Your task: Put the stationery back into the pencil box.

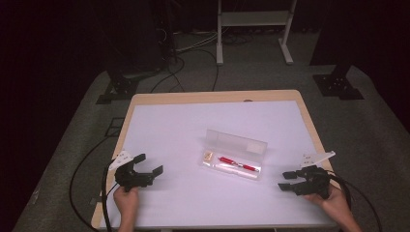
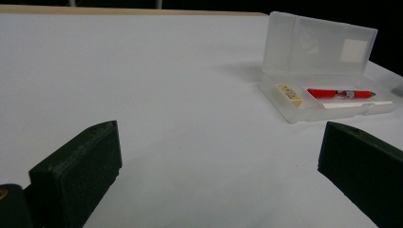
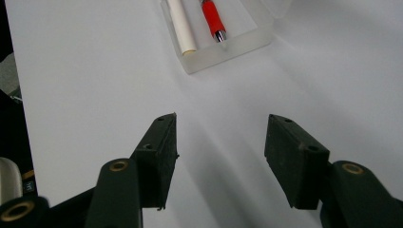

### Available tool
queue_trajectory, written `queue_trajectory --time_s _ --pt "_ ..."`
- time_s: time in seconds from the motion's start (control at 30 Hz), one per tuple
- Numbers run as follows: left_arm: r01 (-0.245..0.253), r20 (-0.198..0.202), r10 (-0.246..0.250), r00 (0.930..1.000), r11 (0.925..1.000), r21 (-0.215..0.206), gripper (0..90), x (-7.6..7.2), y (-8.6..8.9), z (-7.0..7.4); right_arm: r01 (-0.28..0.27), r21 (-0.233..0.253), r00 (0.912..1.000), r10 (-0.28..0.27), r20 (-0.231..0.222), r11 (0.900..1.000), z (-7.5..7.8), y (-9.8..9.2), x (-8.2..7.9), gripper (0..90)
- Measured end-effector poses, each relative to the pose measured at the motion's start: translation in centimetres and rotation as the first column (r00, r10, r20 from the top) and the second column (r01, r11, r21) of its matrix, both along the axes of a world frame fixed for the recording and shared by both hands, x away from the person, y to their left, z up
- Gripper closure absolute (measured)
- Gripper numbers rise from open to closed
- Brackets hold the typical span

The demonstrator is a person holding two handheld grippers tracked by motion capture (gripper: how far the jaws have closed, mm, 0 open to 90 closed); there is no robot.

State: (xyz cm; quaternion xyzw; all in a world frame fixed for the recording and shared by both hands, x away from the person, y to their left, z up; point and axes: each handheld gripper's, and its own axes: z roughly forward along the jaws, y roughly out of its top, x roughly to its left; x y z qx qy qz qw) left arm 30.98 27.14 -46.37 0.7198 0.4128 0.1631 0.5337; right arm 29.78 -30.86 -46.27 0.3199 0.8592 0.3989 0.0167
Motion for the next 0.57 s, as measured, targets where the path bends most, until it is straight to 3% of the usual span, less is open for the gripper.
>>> queue_trajectory --time_s 0.57 --pt "0.001 -0.001 -0.001 1.0000 1.0000 -0.001 0.1 0.0 0.0 0.0 0.045 0.027 0.9984 -0.046 0.034 0.999 -0.3 -0.6 -1.5 36.8"
